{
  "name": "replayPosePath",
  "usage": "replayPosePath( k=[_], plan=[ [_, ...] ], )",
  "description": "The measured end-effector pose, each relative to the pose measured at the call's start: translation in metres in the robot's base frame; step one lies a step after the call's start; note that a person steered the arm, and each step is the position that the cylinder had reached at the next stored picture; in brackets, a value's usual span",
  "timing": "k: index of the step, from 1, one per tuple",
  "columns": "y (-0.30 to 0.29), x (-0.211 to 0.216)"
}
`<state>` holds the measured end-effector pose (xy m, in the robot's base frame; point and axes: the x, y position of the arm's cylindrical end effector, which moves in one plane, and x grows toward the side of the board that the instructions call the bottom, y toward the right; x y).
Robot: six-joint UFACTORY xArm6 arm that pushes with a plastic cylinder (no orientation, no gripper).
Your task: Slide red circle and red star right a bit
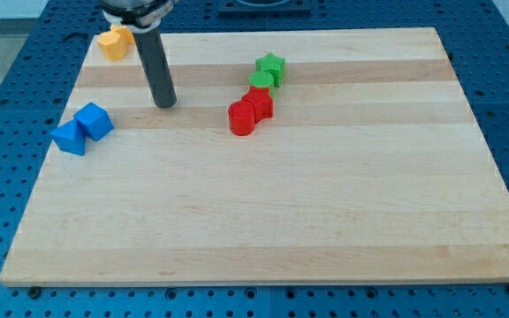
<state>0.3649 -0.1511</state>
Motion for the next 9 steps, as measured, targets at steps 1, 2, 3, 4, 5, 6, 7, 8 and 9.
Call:
replayPosePath(
  k=[1, 2, 3, 4, 5, 6, 7, 8, 9],
  plan=[
    [0.0, 0.018],
    [0.012, 0.032],
    [0.032, 0.037],
    [0.043, 0.037],
    [0.049, 0.037],
    [0.068, 0.037],
    [0.08, 0.037],
    [0.088, 0.037],
    [0.09, 0.037]
  ],
)
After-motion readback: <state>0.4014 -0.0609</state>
